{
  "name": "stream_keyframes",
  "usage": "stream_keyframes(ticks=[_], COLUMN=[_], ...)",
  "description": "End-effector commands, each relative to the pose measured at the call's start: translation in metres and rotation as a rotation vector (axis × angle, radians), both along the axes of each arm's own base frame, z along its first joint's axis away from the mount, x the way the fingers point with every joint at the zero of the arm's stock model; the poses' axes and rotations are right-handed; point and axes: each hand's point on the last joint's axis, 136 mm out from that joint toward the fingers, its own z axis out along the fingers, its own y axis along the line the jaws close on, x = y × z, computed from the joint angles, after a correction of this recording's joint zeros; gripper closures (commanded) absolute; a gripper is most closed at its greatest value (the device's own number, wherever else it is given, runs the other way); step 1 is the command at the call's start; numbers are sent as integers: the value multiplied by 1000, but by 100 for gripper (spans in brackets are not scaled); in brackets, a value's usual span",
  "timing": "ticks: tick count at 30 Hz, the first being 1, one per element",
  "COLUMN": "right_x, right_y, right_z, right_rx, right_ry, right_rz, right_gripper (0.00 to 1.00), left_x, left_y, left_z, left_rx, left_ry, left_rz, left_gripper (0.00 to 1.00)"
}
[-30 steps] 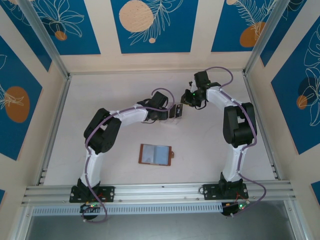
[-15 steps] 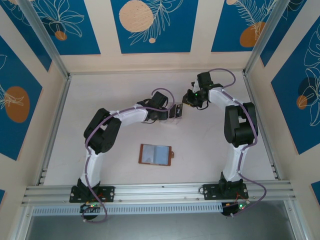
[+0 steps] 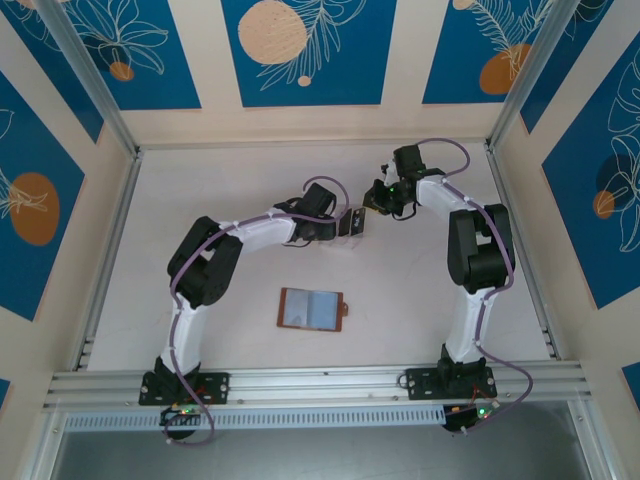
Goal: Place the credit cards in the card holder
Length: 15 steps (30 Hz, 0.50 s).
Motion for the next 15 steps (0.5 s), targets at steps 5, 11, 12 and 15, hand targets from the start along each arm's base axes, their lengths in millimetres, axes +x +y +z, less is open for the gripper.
stream_keyframes(ticks=[5, 11, 12, 15], right_x=[-5, -11, -13, -21], right_y=[1, 7, 8, 8], right_z=[-5, 14, 18, 28], right_rx=[33, 46, 38, 3], right_ry=[39, 5, -3, -23], right_rz=[-2, 15, 18, 19], right_gripper=[88, 97, 99, 100], left_x=[-23, -23, -24, -24], left_y=[31, 31, 31, 31], left_z=[-50, -51, -53, -54], left_rx=[123, 125, 125, 127], left_ry=[131, 132, 135, 138], left_rz=[19, 18, 19, 21], left_gripper=[63, 64, 63, 64])
